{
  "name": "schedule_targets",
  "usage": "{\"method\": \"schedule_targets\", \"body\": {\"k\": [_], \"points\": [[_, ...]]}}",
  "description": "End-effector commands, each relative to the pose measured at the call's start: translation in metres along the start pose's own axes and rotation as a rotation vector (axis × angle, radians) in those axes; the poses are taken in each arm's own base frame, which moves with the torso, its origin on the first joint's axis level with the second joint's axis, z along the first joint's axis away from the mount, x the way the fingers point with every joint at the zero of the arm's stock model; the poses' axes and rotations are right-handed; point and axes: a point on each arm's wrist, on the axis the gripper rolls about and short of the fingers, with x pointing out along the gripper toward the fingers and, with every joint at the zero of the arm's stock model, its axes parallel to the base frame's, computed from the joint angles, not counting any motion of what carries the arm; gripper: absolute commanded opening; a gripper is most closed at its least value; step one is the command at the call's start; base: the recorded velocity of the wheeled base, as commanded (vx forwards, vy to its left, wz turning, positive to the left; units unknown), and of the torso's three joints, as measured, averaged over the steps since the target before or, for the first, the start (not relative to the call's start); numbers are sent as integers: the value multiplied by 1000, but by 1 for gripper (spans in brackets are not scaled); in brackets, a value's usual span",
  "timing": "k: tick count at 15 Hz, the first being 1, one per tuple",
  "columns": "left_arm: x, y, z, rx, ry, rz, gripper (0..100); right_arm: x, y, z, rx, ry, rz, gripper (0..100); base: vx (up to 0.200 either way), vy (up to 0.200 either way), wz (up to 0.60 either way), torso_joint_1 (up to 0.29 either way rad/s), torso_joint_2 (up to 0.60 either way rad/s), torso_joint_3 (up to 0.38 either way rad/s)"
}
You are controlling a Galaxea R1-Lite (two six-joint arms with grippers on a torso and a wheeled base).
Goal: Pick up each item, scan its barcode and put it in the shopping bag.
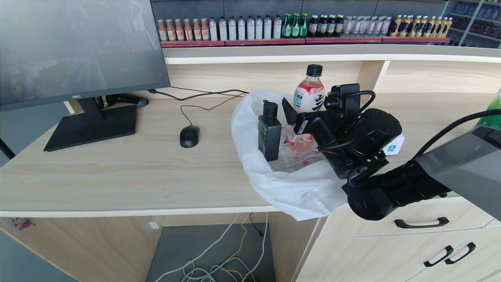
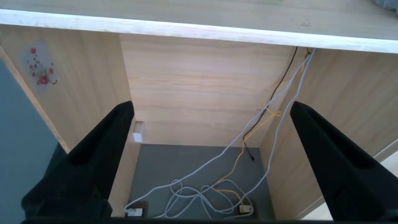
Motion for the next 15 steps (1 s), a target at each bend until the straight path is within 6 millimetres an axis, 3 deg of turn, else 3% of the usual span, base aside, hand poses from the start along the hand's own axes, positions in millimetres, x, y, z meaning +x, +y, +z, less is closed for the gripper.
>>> {"method": "schedule_targets", "body": {"k": [1, 5, 11, 15], "points": [[0, 0, 0, -1, 0, 0, 100, -8, -3, 16, 0, -7, 0, 100, 0, 0, 0, 0, 0, 0], [0, 0, 0, -1, 0, 0, 100, -27, -5, 31, 1, 9, 8, 100, 0, 0, 0, 0, 0, 0], [0, 0, 0, -1, 0, 0, 100, -85, -11, 52, 5, 37, 88, 100, 0, 0, 0, 0, 0, 0], [0, 0, 0, -1, 0, 0, 100, -105, -8, 62, 14, 43, 155, 100, 0, 0, 0, 0, 0, 0]]}}
